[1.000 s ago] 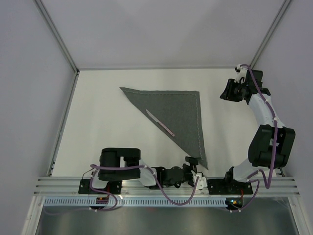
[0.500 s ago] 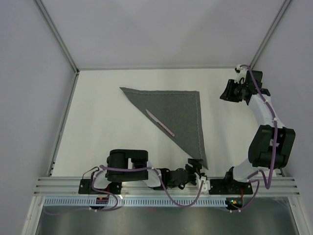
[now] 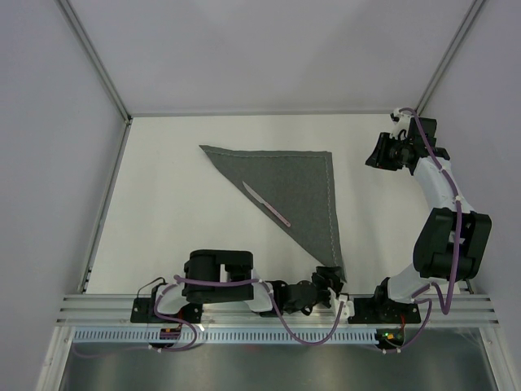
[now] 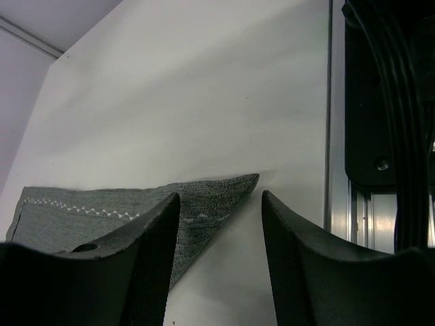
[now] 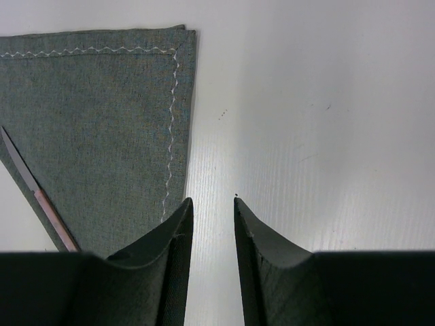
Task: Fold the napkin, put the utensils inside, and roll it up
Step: Fold the napkin
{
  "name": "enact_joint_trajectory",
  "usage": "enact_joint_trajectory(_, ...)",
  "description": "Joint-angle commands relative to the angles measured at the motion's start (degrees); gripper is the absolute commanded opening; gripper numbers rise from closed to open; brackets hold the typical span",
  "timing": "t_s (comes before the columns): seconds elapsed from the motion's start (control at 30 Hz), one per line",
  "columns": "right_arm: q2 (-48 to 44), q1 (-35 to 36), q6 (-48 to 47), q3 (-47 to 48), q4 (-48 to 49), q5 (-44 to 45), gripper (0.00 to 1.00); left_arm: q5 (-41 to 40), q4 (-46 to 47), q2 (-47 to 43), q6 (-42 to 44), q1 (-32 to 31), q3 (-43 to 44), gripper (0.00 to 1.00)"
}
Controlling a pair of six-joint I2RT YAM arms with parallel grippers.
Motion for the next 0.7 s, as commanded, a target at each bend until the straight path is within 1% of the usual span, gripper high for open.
enact_joint_trajectory(0.0, -1.8, -0.3, 1.0, -0.2, 1.2, -0.8, 0.36, -0.8, -0.2, 1.7, 3.4, -0.4, 1.5, 0.56)
enact_joint_trajectory(0.13, -1.6, -0.3, 1.1, -0.2, 1.2, -0.8, 0.36, -1.9, -0.1, 2.6, 3.9, -0.4, 2.2, 0.52)
enact_joint_trajectory(0.17, -1.7, -0.3, 1.1, -0.3, 1.3, -0.8, 0.36, -2.1, 0.0, 2.6, 4.0, -0.4, 2.2, 0.49)
enact_joint_trajectory(0.23, -1.6, -0.3, 1.1, -0.3, 1.4, -0.8, 0.36, -2.4, 0.0, 2.7, 4.0, -0.4, 2.2, 0.47)
enact_joint_trajectory(0.27, -1.6, -0.3, 1.2, -0.4, 1.3, -0.8, 0.35, -2.5, 0.1, 2.8, 4.0, -0.4, 2.3, 0.45)
enact_joint_trajectory(0.4, -1.5, -0.3, 1.1, -0.3, 1.4, -0.8, 0.35, -2.6, 0.1, 2.7, 4.0, -0.3, 2.7, 0.39)
enact_joint_trajectory(0.43, -1.5, -0.3, 1.1, -0.4, 1.3, -0.8, 0.36, -2.6, 0.0, 2.7, 4.0, -0.3, 2.8, 0.37)
enact_joint_trajectory(0.47, -1.5, -0.3, 1.1, -0.4, 1.3, -0.8, 0.35, -2.9, 0.2, 2.6, 3.9, -0.3, 2.9, 0.31)
enact_joint_trajectory(0.67, -1.5, -0.4, 1.1, -0.4, 1.4, -0.8, 0.35, -2.7, 0.5, 2.0, 2.2, 0.3, 3.8, 0.27)
